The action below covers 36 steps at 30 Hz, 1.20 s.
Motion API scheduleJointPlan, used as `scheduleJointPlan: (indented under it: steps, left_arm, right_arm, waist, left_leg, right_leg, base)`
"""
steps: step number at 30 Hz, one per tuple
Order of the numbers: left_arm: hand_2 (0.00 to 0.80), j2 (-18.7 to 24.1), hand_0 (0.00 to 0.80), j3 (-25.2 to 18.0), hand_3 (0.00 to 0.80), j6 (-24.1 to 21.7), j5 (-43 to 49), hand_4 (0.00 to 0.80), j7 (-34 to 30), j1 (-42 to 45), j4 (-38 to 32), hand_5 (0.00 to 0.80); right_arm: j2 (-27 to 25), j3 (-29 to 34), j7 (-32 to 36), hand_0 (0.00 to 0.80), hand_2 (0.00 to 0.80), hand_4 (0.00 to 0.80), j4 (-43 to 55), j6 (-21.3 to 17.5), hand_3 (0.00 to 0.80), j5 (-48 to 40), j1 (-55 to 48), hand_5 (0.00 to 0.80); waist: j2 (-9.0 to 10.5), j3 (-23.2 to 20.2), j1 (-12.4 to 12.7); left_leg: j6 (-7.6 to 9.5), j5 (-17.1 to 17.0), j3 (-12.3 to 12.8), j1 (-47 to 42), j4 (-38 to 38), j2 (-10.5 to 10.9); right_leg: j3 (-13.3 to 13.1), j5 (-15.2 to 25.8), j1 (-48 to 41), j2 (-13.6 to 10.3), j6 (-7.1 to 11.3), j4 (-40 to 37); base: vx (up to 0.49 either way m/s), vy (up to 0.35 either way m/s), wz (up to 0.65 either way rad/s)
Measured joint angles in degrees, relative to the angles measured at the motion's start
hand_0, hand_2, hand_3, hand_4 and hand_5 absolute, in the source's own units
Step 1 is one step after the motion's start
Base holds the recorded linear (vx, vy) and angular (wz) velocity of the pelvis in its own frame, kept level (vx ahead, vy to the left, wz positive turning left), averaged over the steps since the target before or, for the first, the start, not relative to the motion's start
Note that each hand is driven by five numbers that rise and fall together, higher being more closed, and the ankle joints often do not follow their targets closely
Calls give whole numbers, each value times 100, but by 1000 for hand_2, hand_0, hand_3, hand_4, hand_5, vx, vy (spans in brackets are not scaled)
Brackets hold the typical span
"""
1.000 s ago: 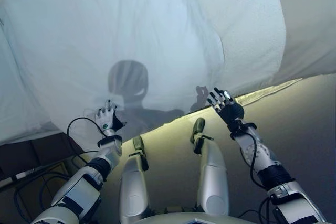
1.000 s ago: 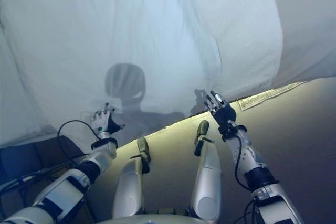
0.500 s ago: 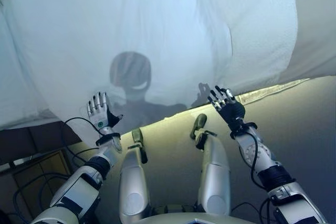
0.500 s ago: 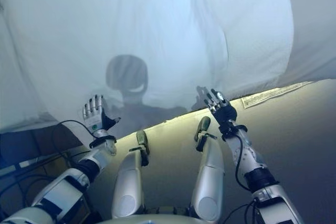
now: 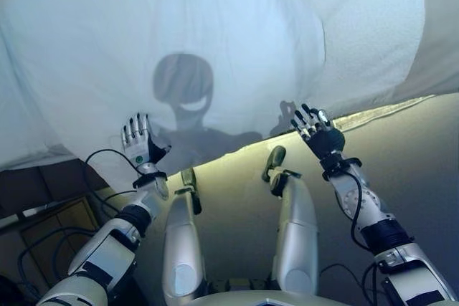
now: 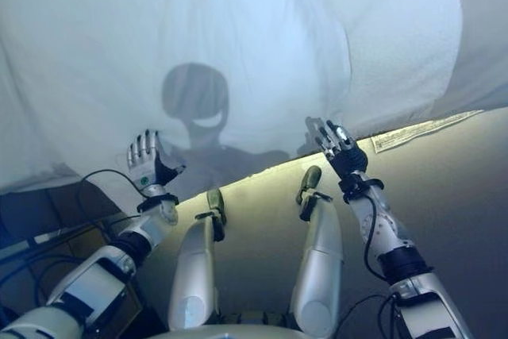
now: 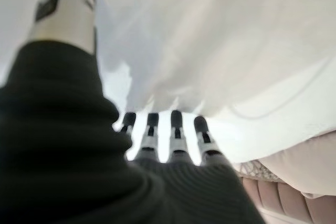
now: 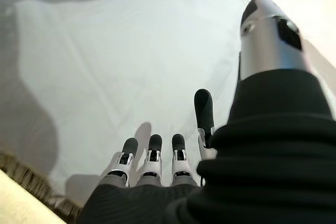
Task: Make the bed neatly
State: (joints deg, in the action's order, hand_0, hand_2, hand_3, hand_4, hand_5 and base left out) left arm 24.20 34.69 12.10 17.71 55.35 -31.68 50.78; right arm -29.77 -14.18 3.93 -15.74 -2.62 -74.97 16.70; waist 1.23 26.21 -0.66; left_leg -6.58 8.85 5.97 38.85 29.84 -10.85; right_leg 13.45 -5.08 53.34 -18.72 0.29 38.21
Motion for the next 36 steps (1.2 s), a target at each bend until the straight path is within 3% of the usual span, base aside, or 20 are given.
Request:
scheduleJointPlan:
  steps: [4,5,6,7,15,24,29,36]
  left_arm:
    - [0,128,0,0,0,2,-50,0,-35,-110,0,0]
    - [53,136,53,1,53,5,-51,53,-39,-121,0,53]
    - [549,142,549,1,549,6,-54,549,-45,-128,1,549]
    - [800,154,800,0,800,9,-57,800,-51,-133,1,800]
    - [800,411,800,1,800,-92,-108,800,-138,-394,20,800]
    - [800,352,800,5,800,-232,-177,800,-290,-374,221,800]
    - [800,267,800,10,800,-422,-329,800,-372,-276,263,800]
    - [800,26,800,17,800,-545,-313,800,-652,-60,332,800]
  right_arm:
    - [-34,1,-1,0,0,0,44,-44,0,0,94,0]
    - [-47,3,-1,0,0,0,51,-48,0,0,121,0]
    - [-60,5,0,0,0,0,82,-50,0,0,141,0]
    - [-60,4,1,0,0,0,101,-49,0,0,172,0]
    - [-79,7,7,0,0,0,223,-19,0,-87,274,0]
    - [-80,101,-1,0,0,0,252,153,0,-118,210,0]
    - [-129,231,-4,0,0,0,417,234,0,-117,88,0]
    - [-293,445,40,0,0,0,440,429,0,-102,-194,0]
  waist:
    - [26,25,-18]
    - [26,27,-29]
    - [28,28,-30]
    - [29,29,-38]
    - [35,33,-141]
    - [20,40,-164]
    - [-30,34,-160]
    - [-332,-38,-159]
  left_leg:
    - [-4,26,-9,214,118,-30]
    - [-3,30,-11,263,167,-32]
    - [11,52,-21,317,230,-32]
    - [13,77,-40,375,300,-43]
    - [-84,163,-50,395,402,-45]
    - [-87,161,21,57,308,31]
    - [-57,174,124,-284,112,120]
    - [-92,152,216,-645,-39,224]
  right_leg:
    - [-28,53,187,68,18,-9]
    - [-39,57,227,70,13,6]
    - [-55,58,268,72,11,29]
    - [-61,61,298,79,6,46]
    - [-100,96,294,42,10,47]
    - [-226,138,96,11,-38,26]
    - [-261,96,-129,-114,32,21]
    - [-264,19,-378,-288,84,104]
  base:
    - [-18,25,-8]
    - [-10,14,-4]
    - [-2,14,-4]
    - [4,14,-6]
    - [3,9,-1]
    - [23,62,-4]
    - [45,65,4]
    - [46,39,6]
